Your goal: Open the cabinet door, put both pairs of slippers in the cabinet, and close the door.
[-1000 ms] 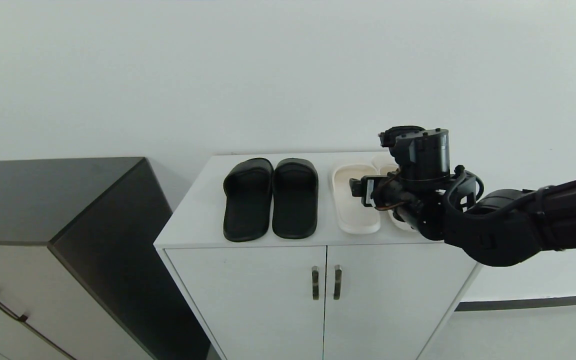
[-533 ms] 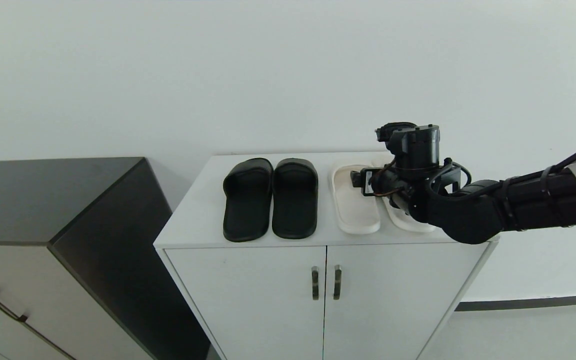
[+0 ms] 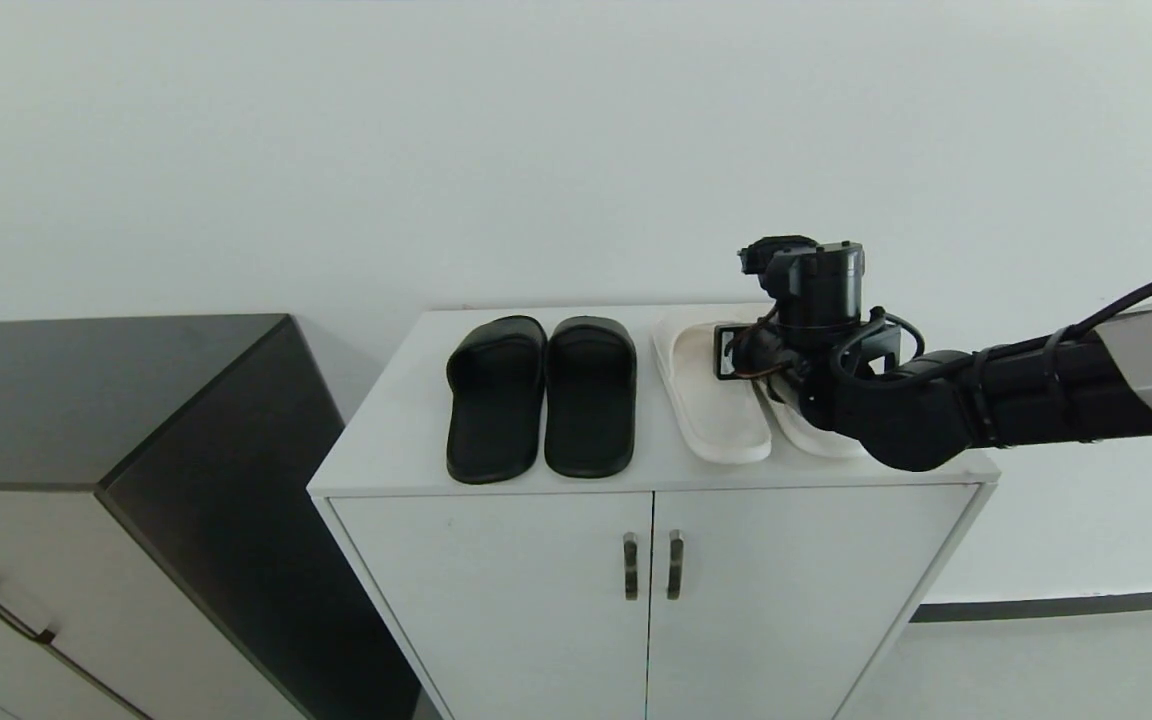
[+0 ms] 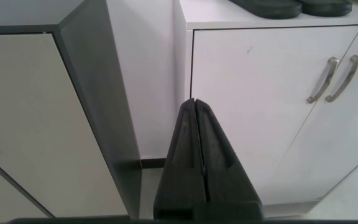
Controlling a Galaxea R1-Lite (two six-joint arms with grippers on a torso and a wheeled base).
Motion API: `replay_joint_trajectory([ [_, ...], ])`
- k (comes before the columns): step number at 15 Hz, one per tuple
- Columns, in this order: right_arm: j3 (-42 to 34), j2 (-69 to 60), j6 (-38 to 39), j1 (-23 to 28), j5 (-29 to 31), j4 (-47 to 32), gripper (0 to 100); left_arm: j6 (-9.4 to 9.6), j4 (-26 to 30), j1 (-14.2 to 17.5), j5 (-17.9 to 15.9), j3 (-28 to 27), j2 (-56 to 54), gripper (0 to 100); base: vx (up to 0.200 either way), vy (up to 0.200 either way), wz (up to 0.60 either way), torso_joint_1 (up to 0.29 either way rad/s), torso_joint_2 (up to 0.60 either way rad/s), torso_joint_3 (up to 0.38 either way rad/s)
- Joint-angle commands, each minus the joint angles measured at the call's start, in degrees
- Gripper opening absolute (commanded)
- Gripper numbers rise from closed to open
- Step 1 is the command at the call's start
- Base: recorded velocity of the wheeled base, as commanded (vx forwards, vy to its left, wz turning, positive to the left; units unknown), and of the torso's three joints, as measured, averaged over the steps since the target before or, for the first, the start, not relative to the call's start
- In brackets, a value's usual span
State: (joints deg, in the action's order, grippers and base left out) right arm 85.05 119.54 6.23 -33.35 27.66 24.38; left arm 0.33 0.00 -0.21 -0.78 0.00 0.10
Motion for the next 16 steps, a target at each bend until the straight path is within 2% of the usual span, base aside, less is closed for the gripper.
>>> replay_joint_trajectory([
  [1,-0.77,-2.65,-0.25,-0.13,0.11,-0.21,0,0.02,0.0,0.03,-0.01,0.0,-0.01,0,0.0,0.0,0.0,0.0,0.0,0.0],
  [5,-10.43,-15.21,-1.66,-2.24,-0.06,-1.0,0,0.11,0.0,0.03,-0.01,0.0,-0.01,0,0.0,0.0,0.0,0.0,0.0,0.0],
  [8,-19.93,-26.9,-1.48,-6.11,-0.41,-5.92,0,0.29,0.0,0.03,-0.1,0.0,-0.01,0,0.0,0.0,0.0,0.0,0.0,0.0],
  [9,-27.49,-34.29,-1.4,-9.45,-2.44,-8.21,0,0.46,0.0,0.03,-0.01,0.0,-0.01,0,0.0,0.0,0.0,0.0,0.0,0.0],
  [10,-32.58,-38.86,-1.4,-11.56,-5.34,-8.74,0,0.2,0.0,0.03,-0.01,0.0,-0.01,0,0.0,0.0,0.0,0.0,0.0,0.0],
  [12,-40.58,-46.5,-0.96,-16.57,-6.92,-11.9,0,0.11,0.0,0.03,-0.1,0.0,-0.01,0,0.0,0.0,0.0,0.0,0.0,0.0],
  [14,-44.54,-50.2,0.36,-17.8,-9.82,-13.13,0,0.11,0.0,0.03,-0.1,0.0,-0.01,0,0.0,0.0,0.0,0.0,0.0,0.0],
  [15,-45.85,-51.07,0.54,-17.8,-13.51,-13.39,0,0.11,0.0,0.03,-0.19,0.0,-0.01,0,0.0,0.0,0.0,0.0,0.0,0.0],
  [16,-46.03,-50.81,0.89,-17.8,-14.04,-13.22,0,0.11,0.0,0.03,-0.27,0.0,-0.01,0,0.0,0.0,0.0,0.0,0.0,0.0],
])
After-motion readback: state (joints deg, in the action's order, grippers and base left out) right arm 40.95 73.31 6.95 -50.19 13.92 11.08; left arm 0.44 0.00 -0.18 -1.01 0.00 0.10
